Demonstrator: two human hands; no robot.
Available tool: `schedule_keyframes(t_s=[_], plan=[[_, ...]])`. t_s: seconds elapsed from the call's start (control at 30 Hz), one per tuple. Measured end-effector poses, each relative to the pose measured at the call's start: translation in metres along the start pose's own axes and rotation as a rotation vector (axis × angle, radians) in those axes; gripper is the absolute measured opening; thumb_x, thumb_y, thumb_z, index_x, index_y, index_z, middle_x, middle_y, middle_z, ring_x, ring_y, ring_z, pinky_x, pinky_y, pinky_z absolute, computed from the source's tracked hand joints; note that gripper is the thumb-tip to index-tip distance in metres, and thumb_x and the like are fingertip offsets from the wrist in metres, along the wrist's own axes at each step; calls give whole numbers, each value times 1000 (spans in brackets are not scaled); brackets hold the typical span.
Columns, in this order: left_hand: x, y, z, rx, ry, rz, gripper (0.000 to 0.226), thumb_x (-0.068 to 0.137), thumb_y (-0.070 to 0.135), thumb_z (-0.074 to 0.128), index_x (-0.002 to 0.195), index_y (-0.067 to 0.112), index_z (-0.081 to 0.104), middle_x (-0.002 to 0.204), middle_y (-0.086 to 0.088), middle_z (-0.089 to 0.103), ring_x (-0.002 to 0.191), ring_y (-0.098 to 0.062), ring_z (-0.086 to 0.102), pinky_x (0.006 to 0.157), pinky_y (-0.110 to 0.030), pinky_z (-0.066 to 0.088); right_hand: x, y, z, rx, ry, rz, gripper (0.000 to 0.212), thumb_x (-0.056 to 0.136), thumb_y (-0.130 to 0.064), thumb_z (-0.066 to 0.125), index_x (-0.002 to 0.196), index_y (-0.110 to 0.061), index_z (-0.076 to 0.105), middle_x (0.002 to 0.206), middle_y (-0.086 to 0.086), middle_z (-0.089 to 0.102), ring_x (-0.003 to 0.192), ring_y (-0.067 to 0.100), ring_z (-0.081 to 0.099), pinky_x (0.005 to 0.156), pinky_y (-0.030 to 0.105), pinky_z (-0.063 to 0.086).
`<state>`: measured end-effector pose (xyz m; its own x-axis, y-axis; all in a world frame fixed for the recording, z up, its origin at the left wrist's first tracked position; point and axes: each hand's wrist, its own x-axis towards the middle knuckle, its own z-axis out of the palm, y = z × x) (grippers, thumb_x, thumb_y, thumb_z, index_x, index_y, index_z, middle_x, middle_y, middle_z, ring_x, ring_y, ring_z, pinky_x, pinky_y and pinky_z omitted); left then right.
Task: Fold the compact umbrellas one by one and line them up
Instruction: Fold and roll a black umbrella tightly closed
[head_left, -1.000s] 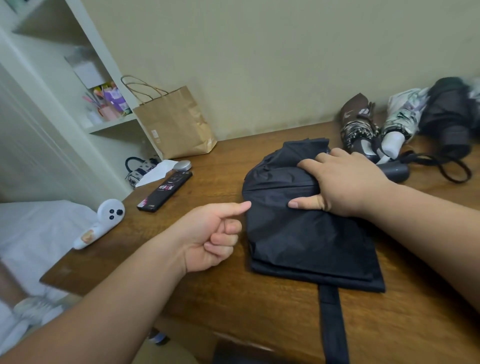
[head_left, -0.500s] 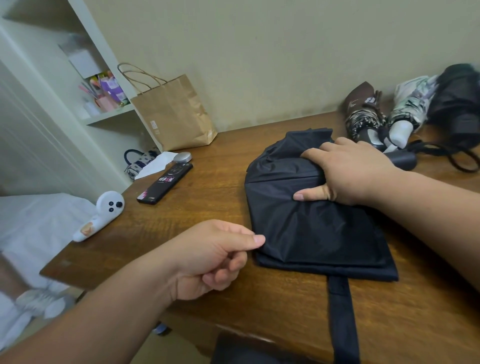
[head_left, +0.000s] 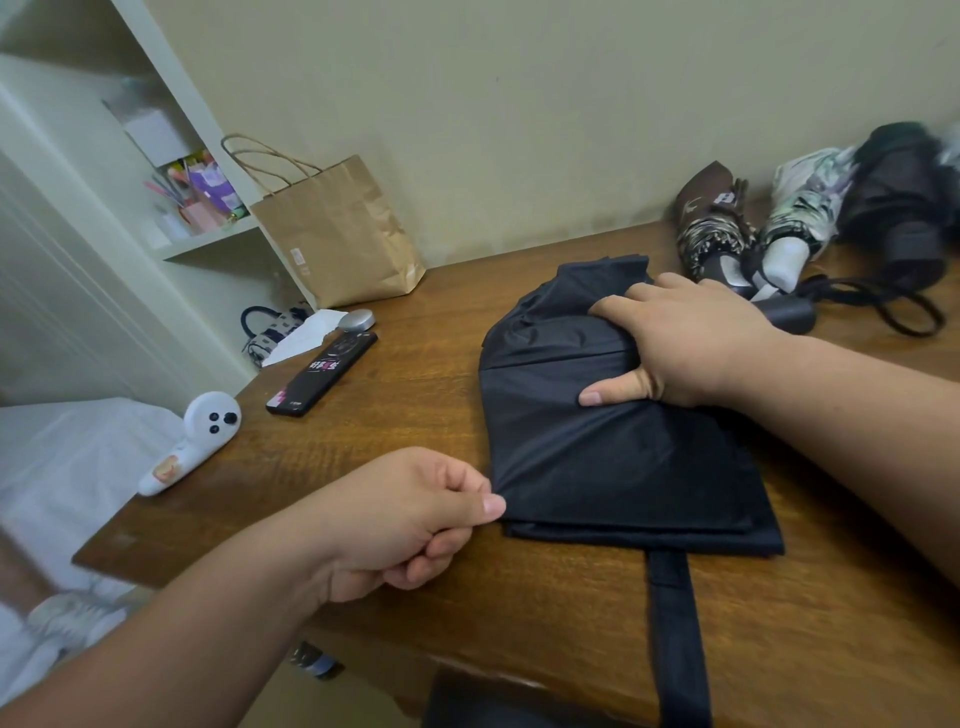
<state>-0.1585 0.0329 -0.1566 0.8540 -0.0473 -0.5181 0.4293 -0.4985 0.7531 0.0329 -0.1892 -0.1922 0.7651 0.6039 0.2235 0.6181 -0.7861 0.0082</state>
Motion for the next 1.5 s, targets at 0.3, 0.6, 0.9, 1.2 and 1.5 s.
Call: schedule_keyframes(t_s=[0.3, 0.6, 0.9, 1.2, 1.5], plan=[[-9, 17, -2, 319, 71, -99, 12, 99, 23, 65, 95, 13, 68, 55, -1, 55, 44, -13, 49, 45, -24, 41, 2, 1, 0, 0, -10, -3, 124, 45, -107, 19, 144, -36, 38, 129, -3, 57, 121, 25, 50, 93, 44, 44], [33, 46, 29, 1103, 295, 677, 40, 99, 56, 46, 132, 38, 60, 138, 20, 51, 132, 2, 41, 114, -31, 38, 0, 1, 1, -4, 4, -12, 112, 57, -102, 21, 144, -33, 40, 132, 1, 56, 123, 29, 50, 93, 45, 43], [38, 37, 80, 1244, -153, 579, 74, 79, 88, 11, 139, 71, -28, 153, 32, -43, 140, -1, -47, 116, -36, -27, -1, 4, 0, 6, 9, -31, 85, 87, -85, 21, 149, -29, 38, 142, 5, 52, 133, 29, 45, 101, 47, 39], [59, 3, 90, 1456, 55, 884, 80, 101, 71, 11, 165, 25, -1, 172, -4, 14, 154, -36, 17, 112, -67, 26, 1, 4, 0, 25, -12, -35, 85, 86, -86, 23, 148, -30, 39, 142, 4, 51, 134, 29, 44, 103, 48, 37], [53, -19, 111, 1503, 219, 885, 46, 112, 24, 11, 151, 16, 35, 159, -5, 45, 148, -23, 39, 115, -30, 41, 0, 3, 1, 10, 29, -48, 93, 79, -88, 10, 149, -33, 36, 139, 0, 52, 132, 24, 45, 102, 43, 42]])
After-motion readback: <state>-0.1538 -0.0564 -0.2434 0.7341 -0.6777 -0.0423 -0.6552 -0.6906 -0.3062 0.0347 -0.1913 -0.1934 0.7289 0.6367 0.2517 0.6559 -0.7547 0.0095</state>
